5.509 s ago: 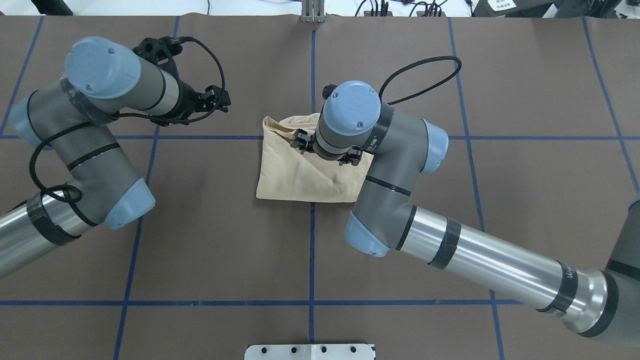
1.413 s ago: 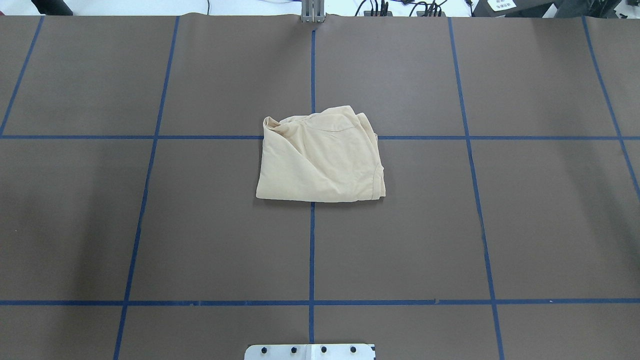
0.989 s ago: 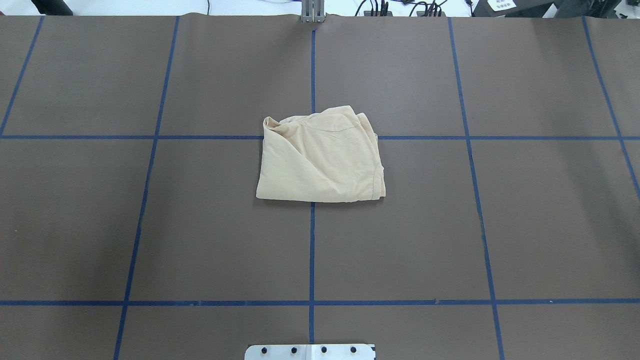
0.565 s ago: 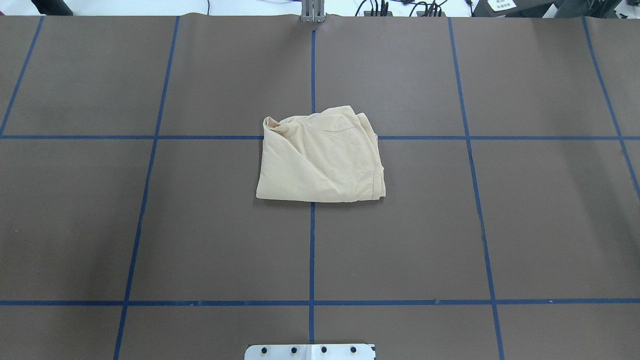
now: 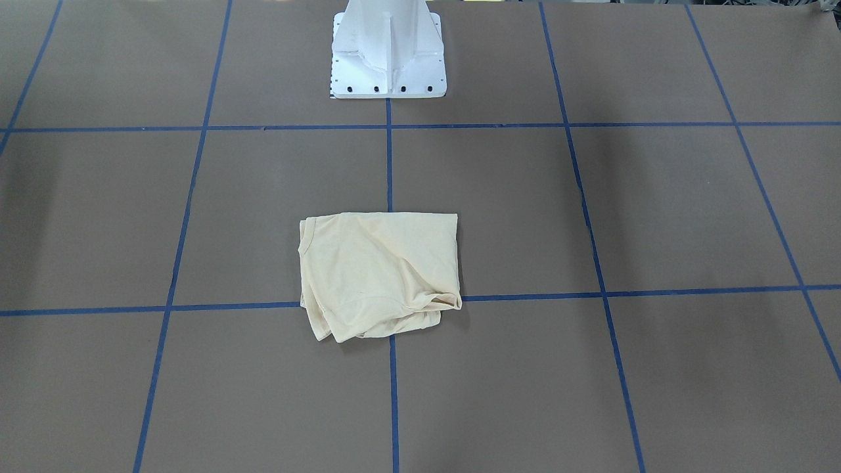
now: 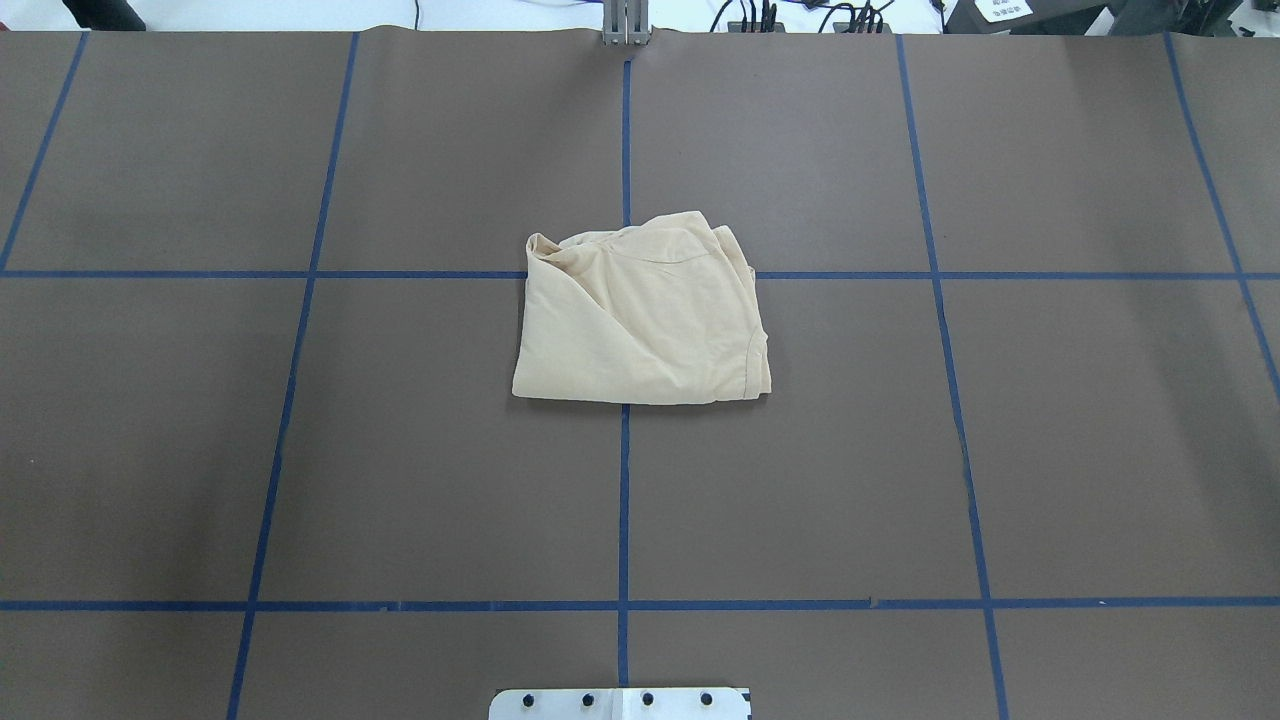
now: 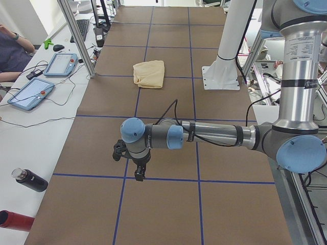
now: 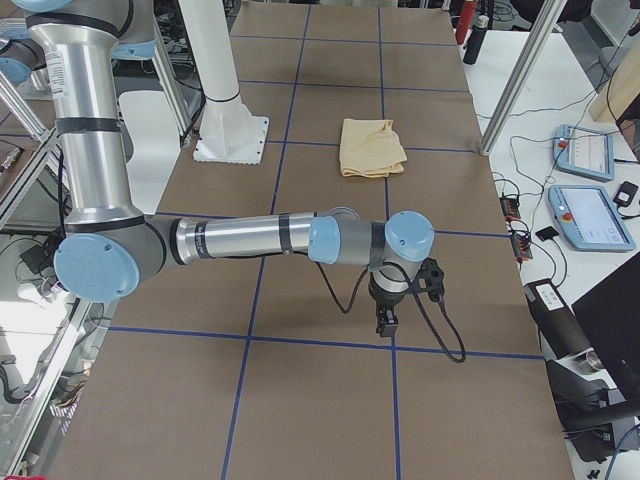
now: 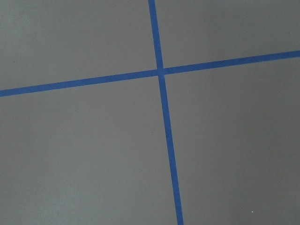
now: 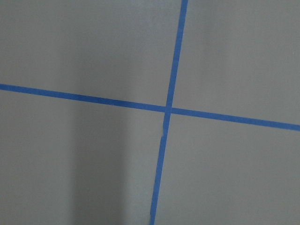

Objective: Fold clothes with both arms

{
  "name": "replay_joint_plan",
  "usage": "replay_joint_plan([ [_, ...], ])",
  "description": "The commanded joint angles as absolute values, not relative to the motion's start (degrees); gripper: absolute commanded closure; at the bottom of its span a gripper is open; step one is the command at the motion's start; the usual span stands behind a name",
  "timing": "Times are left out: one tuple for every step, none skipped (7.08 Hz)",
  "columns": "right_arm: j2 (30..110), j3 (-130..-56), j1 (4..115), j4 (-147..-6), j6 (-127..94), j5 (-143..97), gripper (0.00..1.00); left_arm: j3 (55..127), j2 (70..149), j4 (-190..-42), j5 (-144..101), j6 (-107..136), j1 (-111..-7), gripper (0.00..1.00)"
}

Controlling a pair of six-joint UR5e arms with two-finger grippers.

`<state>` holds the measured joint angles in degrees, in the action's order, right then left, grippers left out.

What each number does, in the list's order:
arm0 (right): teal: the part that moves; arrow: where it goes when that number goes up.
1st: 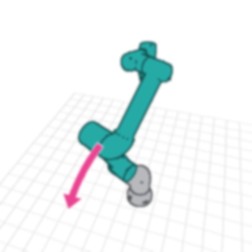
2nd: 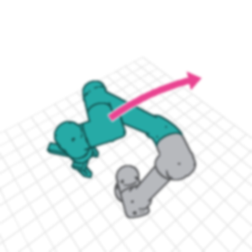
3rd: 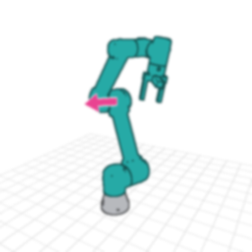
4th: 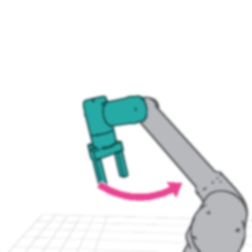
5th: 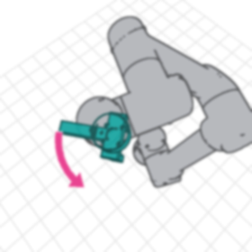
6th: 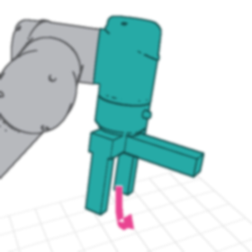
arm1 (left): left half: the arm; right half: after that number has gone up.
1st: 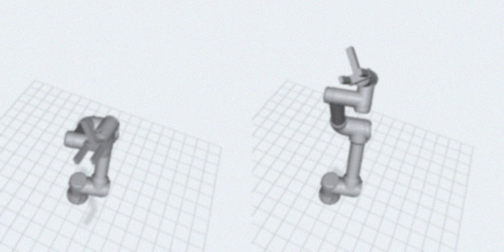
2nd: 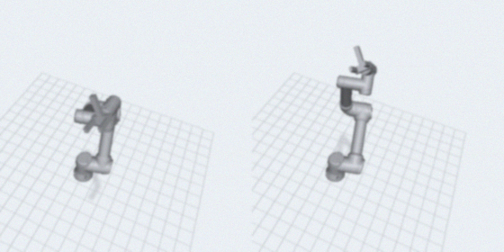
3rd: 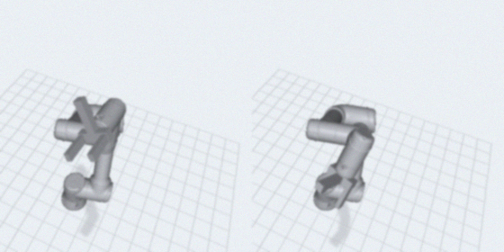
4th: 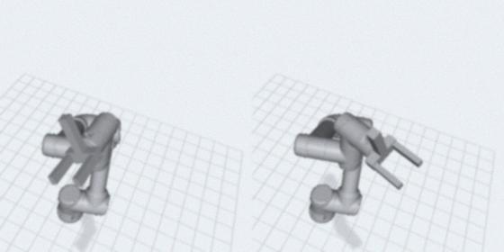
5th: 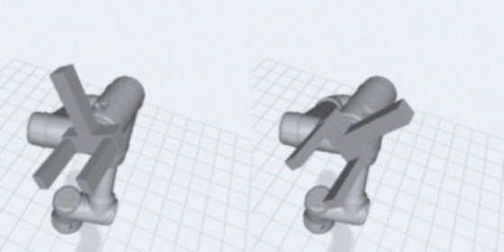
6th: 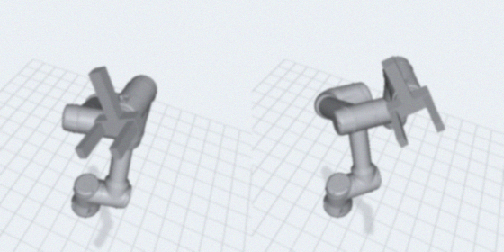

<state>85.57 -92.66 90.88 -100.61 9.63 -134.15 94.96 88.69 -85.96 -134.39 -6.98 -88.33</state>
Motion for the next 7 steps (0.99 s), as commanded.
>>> replay_joint_plan([
  [91.12, -96.13, 92.81, -99.76, 9.67, -134.30, 0.00, 94.92, 89.03, -85.96, -133.42, -6.94, -88.33, 0.00],
  [92.36, -96.59, 92.90, -99.49, 9.67, -134.30, 0.00, 94.92, 89.03, -85.96, -133.33, -7.03, -88.33, 0.00],
  [93.42, -96.59, 92.90, -98.36, 9.75, -134.30, 0.00, 94.92, 88.95, -86.04, -133.33, -7.03, -88.33, 0.00],
  [93.78, -96.59, 92.90, -97.48, 9.67, -134.30, 0.00, 94.92, 88.95, -86.04, -133.42, -7.12, -88.33, 0.00],
  [93.78, -96.59, 92.90, -97.47, 9.58, -134.30, 0.00, 94.83, 88.86, -86.04, -133.42, -7.12, -88.42, 0.00],
  [93.78, -96.68, 92.90, -97.47, 9.49, -134.30, 0.00, 94.92, 88.77, -86.04, -133.42, -7.21, -88.42, 0.00],
  [93.78, -96.77, 92.90, -97.47, 9.49, -134.30, 0.00, 94.83, 88.68, -86.04, -133.42, -7.21, -88.42, 0.00],
])
